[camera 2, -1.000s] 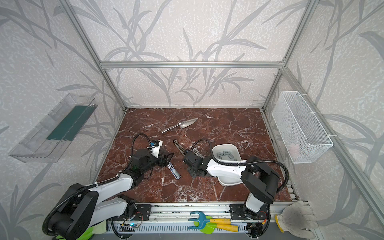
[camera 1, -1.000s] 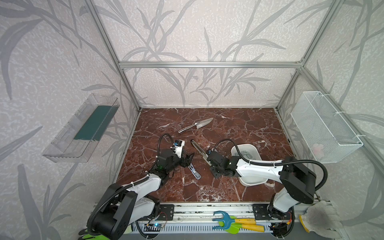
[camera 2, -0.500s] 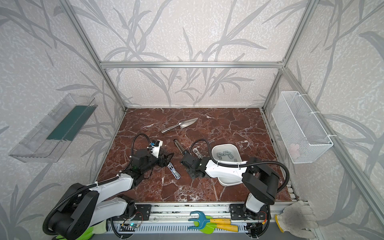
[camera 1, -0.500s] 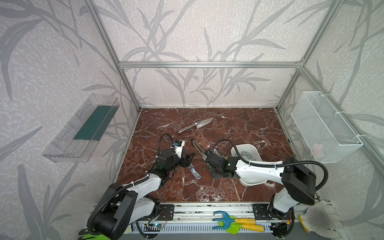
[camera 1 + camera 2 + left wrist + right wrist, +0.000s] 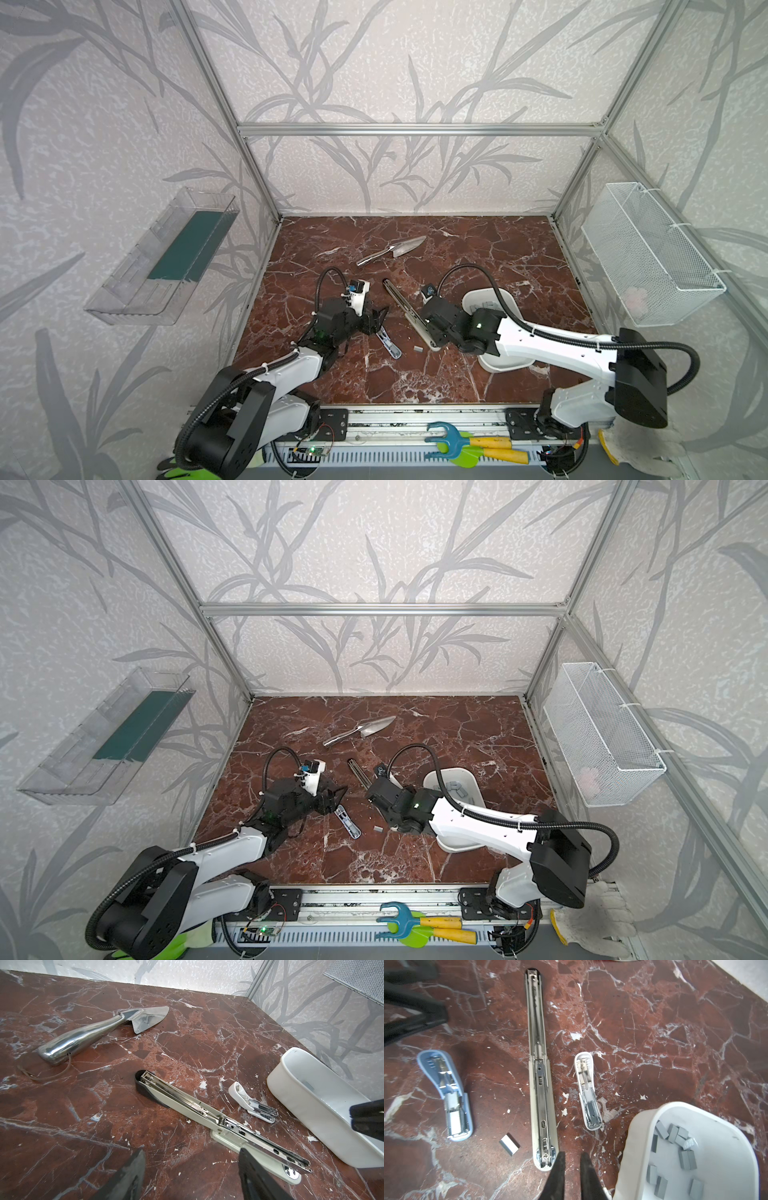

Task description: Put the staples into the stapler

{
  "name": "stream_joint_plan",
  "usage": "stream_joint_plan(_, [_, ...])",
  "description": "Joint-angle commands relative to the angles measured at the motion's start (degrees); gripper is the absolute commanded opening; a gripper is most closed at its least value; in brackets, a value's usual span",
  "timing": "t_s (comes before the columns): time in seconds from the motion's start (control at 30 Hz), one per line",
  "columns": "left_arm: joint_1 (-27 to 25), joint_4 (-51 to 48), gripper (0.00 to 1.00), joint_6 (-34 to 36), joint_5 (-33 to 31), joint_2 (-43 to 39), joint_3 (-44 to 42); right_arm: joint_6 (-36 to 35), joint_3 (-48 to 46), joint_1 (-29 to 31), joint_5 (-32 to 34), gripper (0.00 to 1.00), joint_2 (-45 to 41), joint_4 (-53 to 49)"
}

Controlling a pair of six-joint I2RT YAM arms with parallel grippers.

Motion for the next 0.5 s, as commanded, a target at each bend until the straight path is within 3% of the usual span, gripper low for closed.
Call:
stream_joint_plan(0.0, [-0.19,1.05,0.72,-0.12,0.40,0.50,0.10,-3.73,-2.68,1.89,-8.16,0.26,0.09,4.70])
stream_joint_plan(0.2, [-0.18,1.26,0.72,-1.59,-4.55,-1.02,-0.75,-8.95,-1.63,6.03,-15.70,0.39,7.79,8.34])
stream_joint_plan(0.47, [-0.10,1.58,0.75,-2.81,-8.27,-5.06,-3.06,-7.92,4.35,4.62,-15.15,0.46,18.88,4.66])
